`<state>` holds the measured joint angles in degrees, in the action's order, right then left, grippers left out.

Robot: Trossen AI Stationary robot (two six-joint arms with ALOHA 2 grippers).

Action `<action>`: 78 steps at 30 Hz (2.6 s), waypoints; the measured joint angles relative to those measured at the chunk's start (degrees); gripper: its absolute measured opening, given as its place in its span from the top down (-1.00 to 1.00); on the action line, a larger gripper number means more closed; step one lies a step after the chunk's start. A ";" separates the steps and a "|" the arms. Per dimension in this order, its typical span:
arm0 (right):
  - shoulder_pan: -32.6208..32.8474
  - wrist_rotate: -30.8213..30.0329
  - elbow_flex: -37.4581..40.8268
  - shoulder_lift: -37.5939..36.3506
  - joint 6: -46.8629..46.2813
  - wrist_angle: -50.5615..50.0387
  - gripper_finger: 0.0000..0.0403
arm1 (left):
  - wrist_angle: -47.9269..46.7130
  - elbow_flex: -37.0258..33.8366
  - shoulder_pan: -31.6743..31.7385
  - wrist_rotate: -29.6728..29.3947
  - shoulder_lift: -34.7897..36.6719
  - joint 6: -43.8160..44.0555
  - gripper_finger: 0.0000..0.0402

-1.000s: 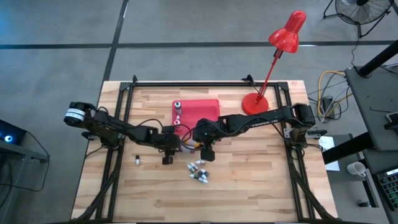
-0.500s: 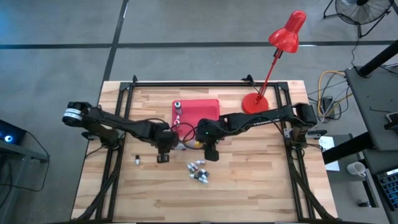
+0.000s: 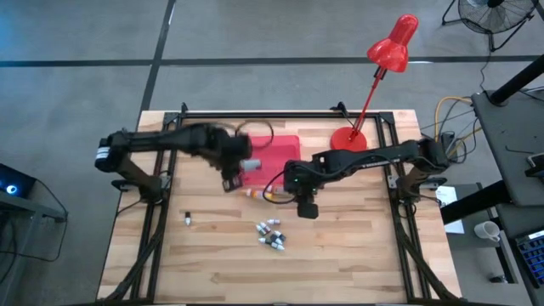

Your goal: Pick & Place food coloring

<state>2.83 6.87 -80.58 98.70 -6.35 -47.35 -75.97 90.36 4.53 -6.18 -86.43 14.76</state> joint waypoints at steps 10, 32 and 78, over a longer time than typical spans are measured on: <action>3.39 -11.60 8.85 -9.38 -5.93 2.48 0.66 | -5.15 4.84 13.86 17.31 -8.28 2.49 0.52; 4.44 -14.56 23.38 -23.08 -19.21 13.55 0.66 | -13.67 35.89 25.94 43.14 -43.68 19.40 0.52; 4.39 -15.99 23.39 -22.88 -11.37 15.51 0.45 | -14.03 27.91 24.39 50.24 -47.32 34.53 0.25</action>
<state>7.22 -9.12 -57.19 75.81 -17.72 -31.84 -90.00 118.27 28.93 44.06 -133.75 49.29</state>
